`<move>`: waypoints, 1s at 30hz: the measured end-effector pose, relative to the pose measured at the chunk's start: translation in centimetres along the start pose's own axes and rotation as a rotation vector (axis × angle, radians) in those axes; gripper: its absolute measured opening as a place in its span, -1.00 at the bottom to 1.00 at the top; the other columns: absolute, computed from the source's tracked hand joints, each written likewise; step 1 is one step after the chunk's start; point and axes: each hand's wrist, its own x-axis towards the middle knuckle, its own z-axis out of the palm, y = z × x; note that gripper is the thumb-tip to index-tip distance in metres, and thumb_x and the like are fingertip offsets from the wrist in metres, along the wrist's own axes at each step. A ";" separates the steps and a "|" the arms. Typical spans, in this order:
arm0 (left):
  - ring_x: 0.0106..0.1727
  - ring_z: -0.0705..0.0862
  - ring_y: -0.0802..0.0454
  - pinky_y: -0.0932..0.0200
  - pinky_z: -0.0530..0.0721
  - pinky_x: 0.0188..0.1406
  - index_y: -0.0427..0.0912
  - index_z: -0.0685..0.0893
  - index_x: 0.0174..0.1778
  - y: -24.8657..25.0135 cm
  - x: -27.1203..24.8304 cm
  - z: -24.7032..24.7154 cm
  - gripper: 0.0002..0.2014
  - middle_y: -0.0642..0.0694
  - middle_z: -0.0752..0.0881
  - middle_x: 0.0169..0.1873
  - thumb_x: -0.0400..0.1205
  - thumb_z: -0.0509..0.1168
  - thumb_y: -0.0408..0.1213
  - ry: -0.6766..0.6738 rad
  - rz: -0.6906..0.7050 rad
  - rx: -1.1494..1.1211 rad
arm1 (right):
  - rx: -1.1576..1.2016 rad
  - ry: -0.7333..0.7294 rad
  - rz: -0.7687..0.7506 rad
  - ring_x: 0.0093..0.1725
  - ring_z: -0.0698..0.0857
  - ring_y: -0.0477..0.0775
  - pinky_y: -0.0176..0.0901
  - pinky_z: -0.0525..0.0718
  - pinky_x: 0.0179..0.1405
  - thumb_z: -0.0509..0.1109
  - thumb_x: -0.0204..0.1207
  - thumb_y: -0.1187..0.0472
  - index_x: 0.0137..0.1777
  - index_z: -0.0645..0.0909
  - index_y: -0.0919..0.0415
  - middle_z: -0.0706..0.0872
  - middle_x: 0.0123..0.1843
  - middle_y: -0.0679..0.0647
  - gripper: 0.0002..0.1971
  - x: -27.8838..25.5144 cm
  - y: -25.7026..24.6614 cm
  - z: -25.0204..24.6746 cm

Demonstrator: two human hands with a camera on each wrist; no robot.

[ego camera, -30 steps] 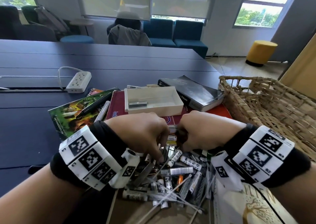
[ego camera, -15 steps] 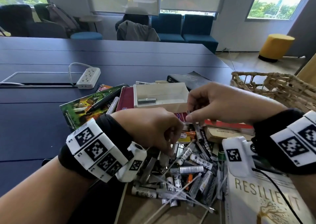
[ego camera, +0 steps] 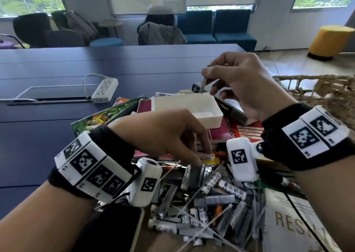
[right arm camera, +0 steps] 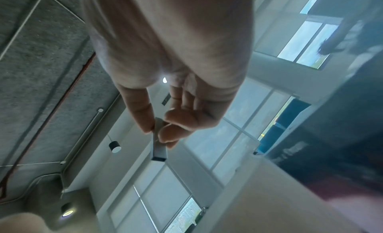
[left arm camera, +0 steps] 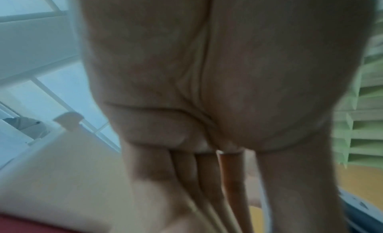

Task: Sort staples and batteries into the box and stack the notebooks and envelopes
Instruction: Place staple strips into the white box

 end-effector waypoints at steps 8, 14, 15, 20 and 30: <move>-0.20 0.83 0.03 0.14 0.77 -0.13 0.02 0.86 0.06 -0.6 0.8 0.0 -0.82 0.06 0.87 -0.21 0.56 0.59 -0.23 0.014 -0.065 0.048 | 0.128 -0.012 0.011 -0.38 0.69 0.02 -0.25 0.54 -0.47 0.55 0.58 0.24 0.05 0.70 0.36 0.83 -0.23 0.13 -0.82 2.7 0.9 1.5; -0.31 0.76 0.34 0.53 0.58 -0.31 0.03 0.87 0.03 -0.9 1.0 0.2 -0.81 0.20 0.84 -0.27 0.52 0.62 -0.24 -0.038 -0.059 0.104 | 0.108 -0.023 0.055 -0.35 0.67 0.06 -0.25 0.54 -0.47 0.58 0.57 0.23 -0.02 0.66 0.25 0.83 -0.28 0.07 -0.84 3.0 2.8 1.7; -0.32 0.75 0.33 0.51 0.56 -0.33 0.06 0.86 0.02 -0.8 1.0 0.3 -0.80 0.19 0.82 -0.29 0.51 0.63 -0.22 -0.050 -0.055 0.122 | 0.115 -0.022 0.058 -0.35 0.67 0.06 -0.25 0.53 -0.47 0.57 0.57 0.23 -0.02 0.66 0.26 0.83 -0.28 0.07 -0.84 3.0 2.9 1.6; -0.28 0.73 0.20 0.14 0.70 -0.20 0.10 0.77 -0.06 -0.9 1.1 0.8 -0.78 0.11 0.80 -0.27 0.48 0.65 -0.12 -0.111 -0.049 0.200 | 0.111 -0.035 0.074 -0.34 0.68 0.02 -0.22 0.54 -0.42 0.57 0.57 0.21 -0.03 0.67 0.23 0.83 -0.24 0.09 -0.86 2.7 3.6 1.6; -0.19 0.77 0.22 0.15 0.76 -0.14 0.07 0.86 -0.09 -1.0 1.4 1.0 -0.89 0.12 0.81 -0.20 0.51 0.61 -0.19 -0.090 -0.009 0.229 | 0.105 -0.070 0.087 -0.41 0.64 -0.01 -0.24 0.53 -0.47 0.58 0.56 0.25 -0.05 0.68 0.29 0.83 -0.21 0.17 -0.85 2.5 4.2 1.7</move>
